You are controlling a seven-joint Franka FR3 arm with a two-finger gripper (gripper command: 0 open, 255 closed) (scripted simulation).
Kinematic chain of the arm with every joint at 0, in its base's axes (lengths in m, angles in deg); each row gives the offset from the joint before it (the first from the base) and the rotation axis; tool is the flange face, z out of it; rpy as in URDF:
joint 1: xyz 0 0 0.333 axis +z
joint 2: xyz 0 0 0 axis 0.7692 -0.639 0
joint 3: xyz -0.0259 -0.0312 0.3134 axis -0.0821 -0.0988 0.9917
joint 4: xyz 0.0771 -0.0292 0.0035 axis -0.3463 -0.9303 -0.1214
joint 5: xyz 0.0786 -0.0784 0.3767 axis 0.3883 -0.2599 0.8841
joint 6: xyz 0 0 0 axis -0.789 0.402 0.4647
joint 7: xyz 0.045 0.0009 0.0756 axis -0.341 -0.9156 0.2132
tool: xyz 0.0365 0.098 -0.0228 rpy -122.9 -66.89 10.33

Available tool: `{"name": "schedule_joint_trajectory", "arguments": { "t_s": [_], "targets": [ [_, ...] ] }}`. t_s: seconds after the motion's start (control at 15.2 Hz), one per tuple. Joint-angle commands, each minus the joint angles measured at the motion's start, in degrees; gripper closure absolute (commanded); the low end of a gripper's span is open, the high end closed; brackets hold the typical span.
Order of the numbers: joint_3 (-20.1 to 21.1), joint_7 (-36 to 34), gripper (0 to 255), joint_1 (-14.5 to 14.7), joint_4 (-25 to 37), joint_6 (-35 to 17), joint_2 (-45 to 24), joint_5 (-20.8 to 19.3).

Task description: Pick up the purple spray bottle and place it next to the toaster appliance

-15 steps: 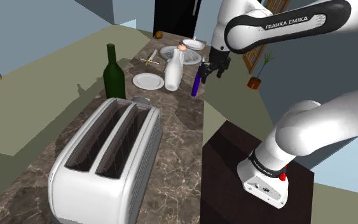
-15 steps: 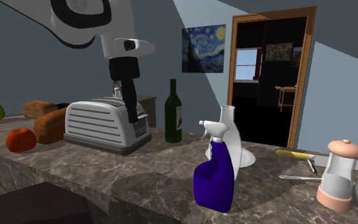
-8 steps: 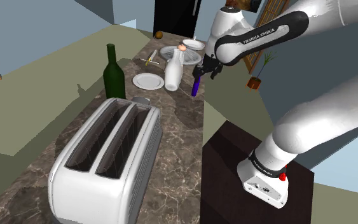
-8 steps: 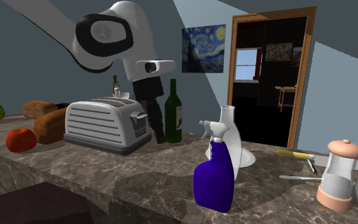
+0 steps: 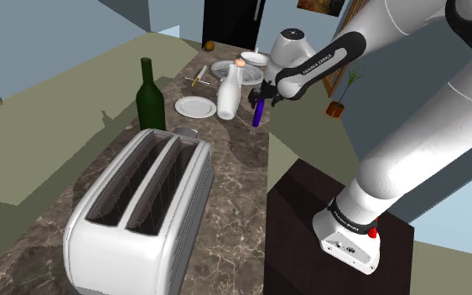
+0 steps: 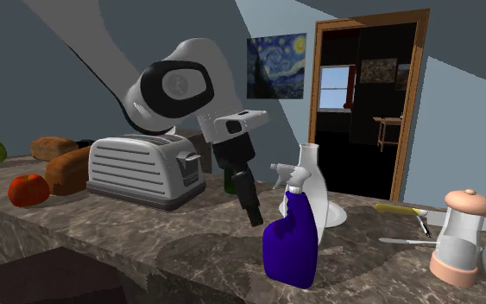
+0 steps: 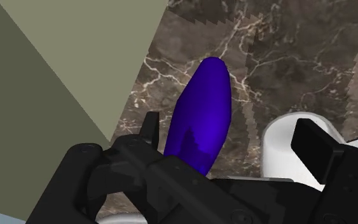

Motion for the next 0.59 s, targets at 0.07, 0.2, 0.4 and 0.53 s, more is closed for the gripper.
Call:
{"name": "schedule_joint_trajectory", "arguments": {
  "t_s": [0.07,0.2,0.4,0.53],
  "targets": [
    [-0.3,-1.4,0,-0.7,0.6,-2.3,-2.6,-1.7],
    [-0.5,-2.3,0,-1.0,1.0,-3.7,-4.3,-2.9],
    [-0.8,-3.5,0,-1.3,1.6,-5.4,-6.7,-4.5],
    [-0.8,-3.5,0,-1.3,1.6,-5.4,-6.7,-4.5]
  ]
}}
